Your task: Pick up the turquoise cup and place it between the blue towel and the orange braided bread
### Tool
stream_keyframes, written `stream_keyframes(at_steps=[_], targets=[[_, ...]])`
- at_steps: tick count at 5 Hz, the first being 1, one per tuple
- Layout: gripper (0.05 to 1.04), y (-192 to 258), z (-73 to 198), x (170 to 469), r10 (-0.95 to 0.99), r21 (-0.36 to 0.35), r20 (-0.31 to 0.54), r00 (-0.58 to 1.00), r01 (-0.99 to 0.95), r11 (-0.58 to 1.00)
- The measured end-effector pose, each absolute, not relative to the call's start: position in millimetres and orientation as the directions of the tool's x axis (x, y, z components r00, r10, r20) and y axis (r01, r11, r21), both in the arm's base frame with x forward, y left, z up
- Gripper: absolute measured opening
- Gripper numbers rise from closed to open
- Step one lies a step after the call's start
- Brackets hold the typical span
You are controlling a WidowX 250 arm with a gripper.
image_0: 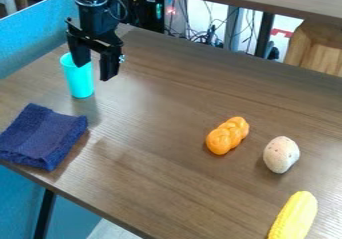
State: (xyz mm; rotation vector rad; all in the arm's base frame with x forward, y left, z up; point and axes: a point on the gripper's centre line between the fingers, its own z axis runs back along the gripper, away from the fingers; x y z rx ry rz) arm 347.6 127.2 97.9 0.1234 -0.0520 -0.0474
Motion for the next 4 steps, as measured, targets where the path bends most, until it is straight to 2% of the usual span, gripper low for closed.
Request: stream_keyframes(at_steps=[1, 2, 3, 4], targets=[[1.004, 126.5, 84.1, 345.2, -0.05, 0.11, 0.012, 0.999, 0.049, 0.993], [1.004, 125.1, 89.5, 354.6, -0.062, 0.087, 0.041, 0.997, 0.058, 0.995], [1.004, 128.7, 86.2, 360.1, -0.059, 0.097, 0.028, 0.998, 0.056, 0.994], [1.004, 137.5, 82.4, 362.9, -0.041, 0.136, 0.01, 0.999, 0.039, 0.99]])
